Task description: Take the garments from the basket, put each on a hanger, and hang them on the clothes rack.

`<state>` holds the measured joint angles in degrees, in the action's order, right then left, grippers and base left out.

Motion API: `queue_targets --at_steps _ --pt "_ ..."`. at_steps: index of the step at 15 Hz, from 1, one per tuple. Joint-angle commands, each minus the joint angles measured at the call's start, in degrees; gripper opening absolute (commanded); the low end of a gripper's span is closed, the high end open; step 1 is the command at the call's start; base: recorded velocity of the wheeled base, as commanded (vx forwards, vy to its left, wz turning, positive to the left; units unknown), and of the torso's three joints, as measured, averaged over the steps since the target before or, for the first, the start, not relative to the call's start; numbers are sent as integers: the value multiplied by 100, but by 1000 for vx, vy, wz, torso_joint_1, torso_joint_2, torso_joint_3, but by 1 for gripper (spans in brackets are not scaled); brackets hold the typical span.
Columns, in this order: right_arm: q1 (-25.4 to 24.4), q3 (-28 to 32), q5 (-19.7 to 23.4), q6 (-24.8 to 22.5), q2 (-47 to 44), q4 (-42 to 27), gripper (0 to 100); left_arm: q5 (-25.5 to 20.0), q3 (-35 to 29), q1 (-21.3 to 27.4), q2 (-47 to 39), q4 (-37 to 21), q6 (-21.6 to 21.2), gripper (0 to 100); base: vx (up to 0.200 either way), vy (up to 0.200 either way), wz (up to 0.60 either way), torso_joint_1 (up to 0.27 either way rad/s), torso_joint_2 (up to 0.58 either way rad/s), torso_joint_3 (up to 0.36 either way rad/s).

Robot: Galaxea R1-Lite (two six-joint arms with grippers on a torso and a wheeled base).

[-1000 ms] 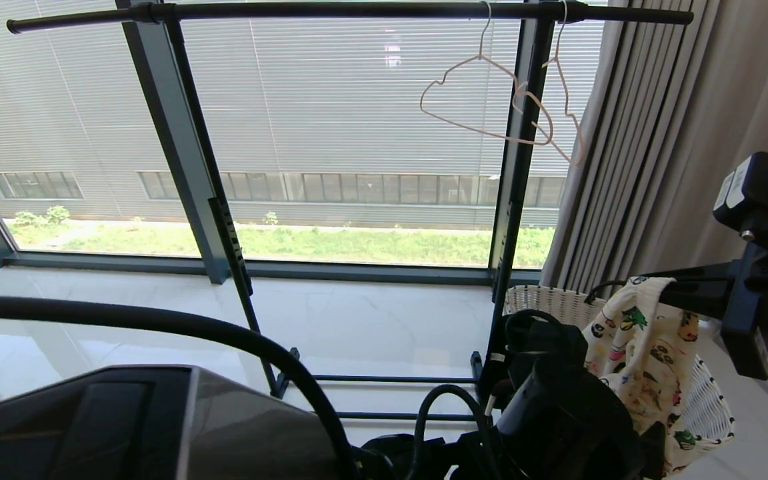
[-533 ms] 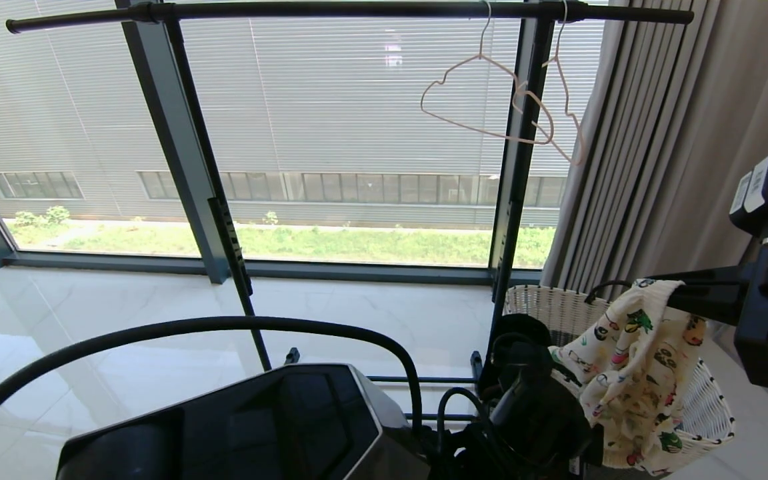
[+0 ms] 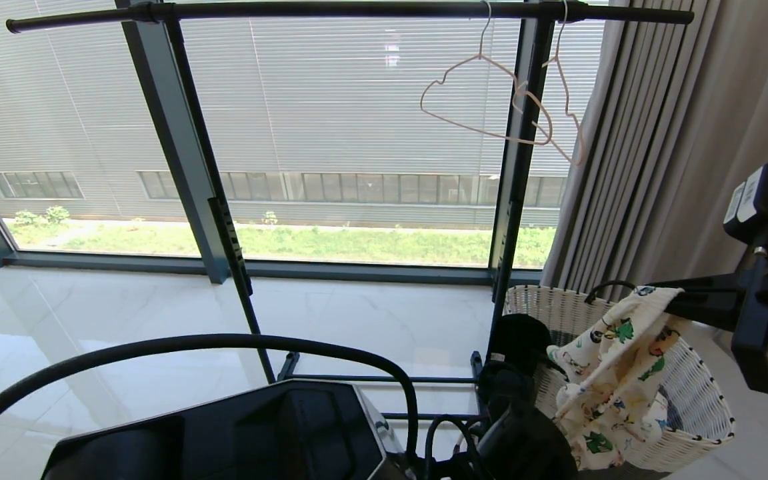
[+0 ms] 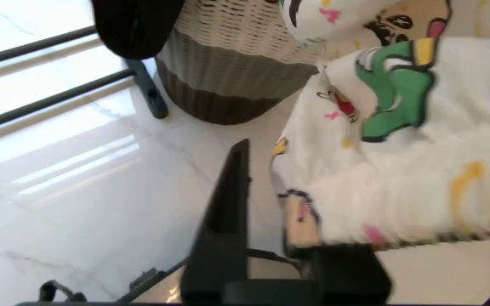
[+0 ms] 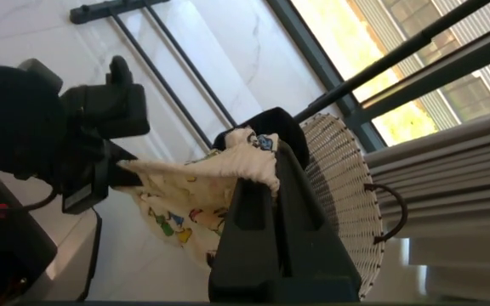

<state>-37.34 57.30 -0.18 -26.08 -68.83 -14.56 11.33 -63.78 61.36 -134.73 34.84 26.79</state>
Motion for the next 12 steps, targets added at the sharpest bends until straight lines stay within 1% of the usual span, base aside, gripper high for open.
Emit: queue_targets --at_steps 1,2,3,4,5,6,7,8,9,10,11,12 --pt "130 -298 9 15 -8 32 0 335 489 78 650 -4 -8 0 0 0 0 0 0 0" --pt "157 -474 9 103 1 67 0 467 885 78 1098 -4 -8 0 0 0 0 0 0 0" --pt "157 -614 1 235 19 120 0 476 1324 61 1599 -4 -16 0 0 0 0 0 0 0" --pt "148 -729 1 358 45 199 0 458 1834 17 2293 -39 -122 0 0 0 0 0 0 0" --pt "148 -746 1 375 89 269 0 414 2274 -36 3040 -91 -421 0 0 0 0 0 0 0" --pt "148 -737 9 375 98 313 0 309 2546 -89 3744 -373 -763 0 0 0 0 0 0 0" --pt "148 -720 27 393 89 410 0 230 2625 -133 4394 -874 -1018 0 0 0 0 0 0 0" --pt "148 -720 36 410 62 559 0 203 2520 -229 4948 -1542 -1177 0 0 0 0 0 0 0" --pt "148 -720 45 419 36 629 0 195 2300 -370 5326 -2139 -1308 0 0 0 0 0 0 0" --pt "148 -720 62 419 36 629 0 195 2028 -546 5580 -2728 -1405 0 0 0 0 0 0 0" --pt "148 -720 106 419 36 629 0 203 1869 -634 5686 -3027 -1458 0 0 0 0 0 0 0" --pt "148 -693 212 419 45 629 0 203 1527 -792 5888 -3633 -1625 0 0 0 0 0 0 0"
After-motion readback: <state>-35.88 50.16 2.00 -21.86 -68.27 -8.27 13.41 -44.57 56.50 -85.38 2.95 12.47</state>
